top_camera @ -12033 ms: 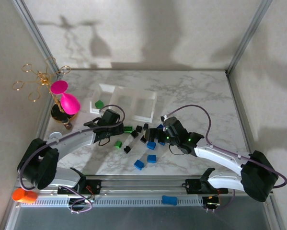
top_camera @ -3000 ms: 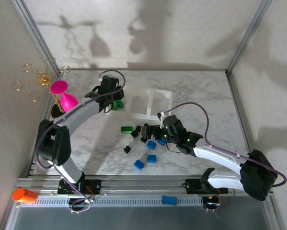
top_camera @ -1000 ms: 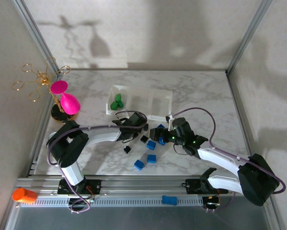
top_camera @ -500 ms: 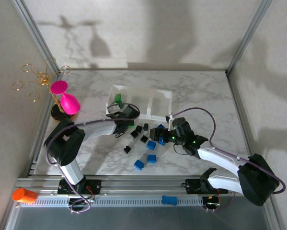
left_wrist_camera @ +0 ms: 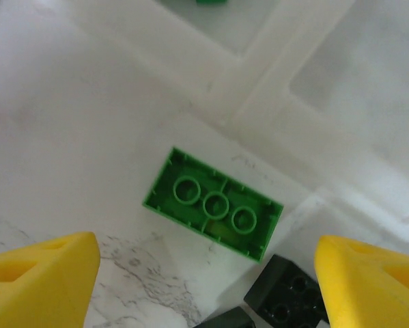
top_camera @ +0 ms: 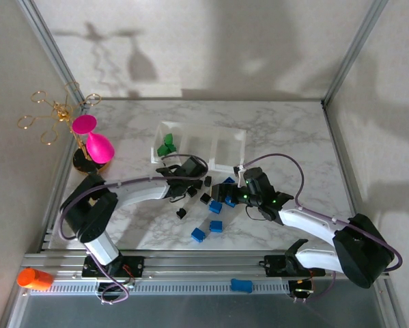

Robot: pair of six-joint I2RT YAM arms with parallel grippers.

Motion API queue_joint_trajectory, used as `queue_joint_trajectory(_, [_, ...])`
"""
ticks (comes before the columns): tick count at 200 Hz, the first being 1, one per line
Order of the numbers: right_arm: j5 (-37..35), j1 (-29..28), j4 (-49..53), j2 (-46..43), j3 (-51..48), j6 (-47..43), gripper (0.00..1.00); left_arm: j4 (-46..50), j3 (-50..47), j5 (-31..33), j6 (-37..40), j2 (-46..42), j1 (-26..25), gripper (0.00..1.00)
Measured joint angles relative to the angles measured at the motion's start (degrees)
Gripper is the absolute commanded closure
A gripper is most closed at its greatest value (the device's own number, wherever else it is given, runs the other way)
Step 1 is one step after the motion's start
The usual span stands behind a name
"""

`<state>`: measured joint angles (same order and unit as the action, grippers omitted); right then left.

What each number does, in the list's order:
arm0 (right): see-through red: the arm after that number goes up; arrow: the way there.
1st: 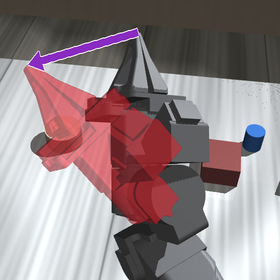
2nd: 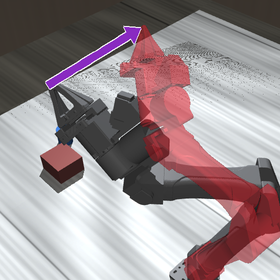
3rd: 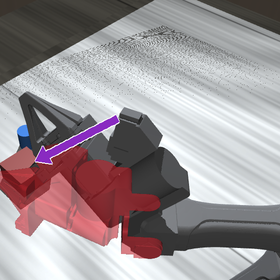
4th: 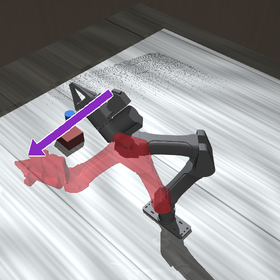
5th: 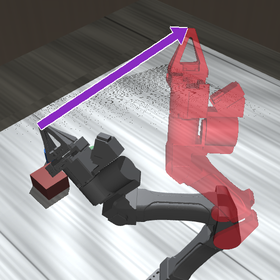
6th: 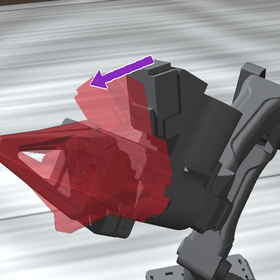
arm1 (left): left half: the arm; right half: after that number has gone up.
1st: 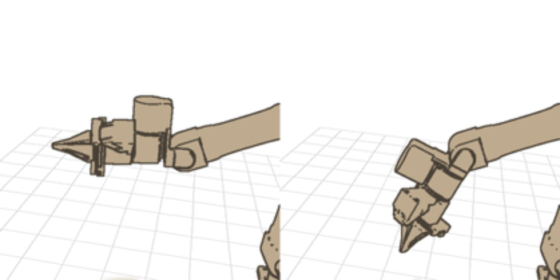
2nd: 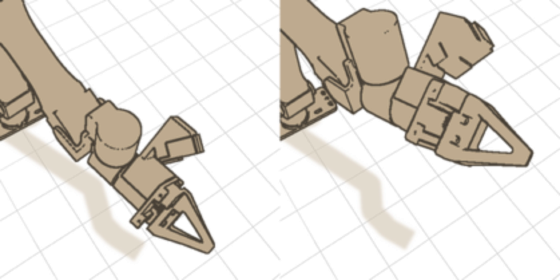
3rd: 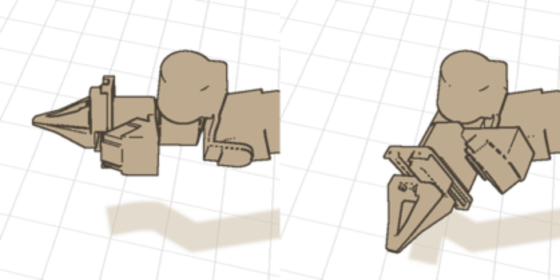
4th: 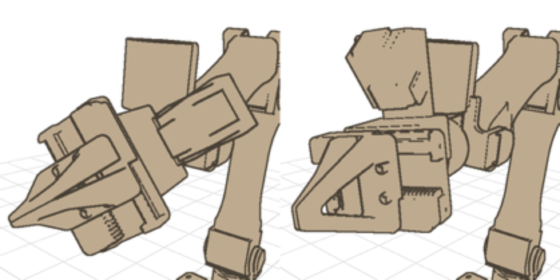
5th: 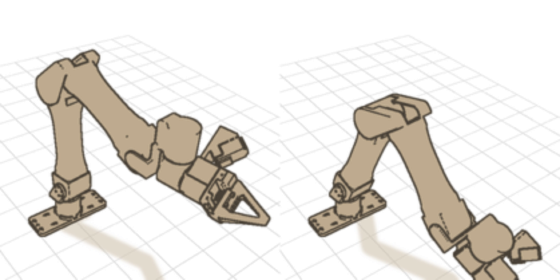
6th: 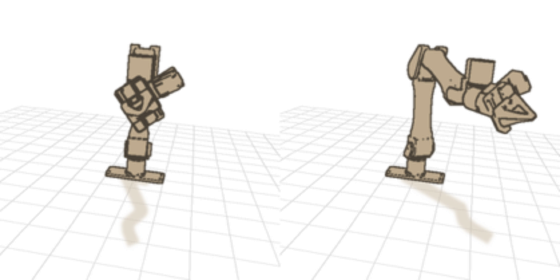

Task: Sort the legos into containers by color
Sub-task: Rotate the lego at the center of the table.

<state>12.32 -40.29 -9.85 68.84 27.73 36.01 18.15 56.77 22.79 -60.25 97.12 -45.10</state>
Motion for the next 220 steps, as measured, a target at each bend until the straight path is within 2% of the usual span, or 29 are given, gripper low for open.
queue_joint_trajectory(66, [0.5, 1.8, 0.0, -2.5, 0.0, 0.0, 0.01, 0.1, 2.7, -0.9, 0.1, 7.1, -0.6, 0.18])
queue_joint_trajectory(109, [0.4, 1.8, 0.1, -3.8, -0.3, 0.0, 0.01, 0.1, 4.8, -0.7, 0.7, 8.0, -0.2, 0.17])
queue_joint_trajectory(145, [0.4, 1.8, 0.3, -3.9, -0.8, 0.0, 0.01, 0.0, 2.5, -0.5, 1.2, 7.9, 1.2, 0.17])
queue_joint_trajectory(185, [0.4, 1.8, 0.2, -3.8, -0.8, 0.0, 0.01, -0.2, -4.0, -0.5, 2.2, 3.3, 3.3, 0.17])
queue_joint_trajectory(220, [0.4, 1.8, 0.2, -3.2, -0.8, 0.1, 0.01, 2.9, -9.7, -0.5, 3.7, -5.1, 5.5, 0.17])
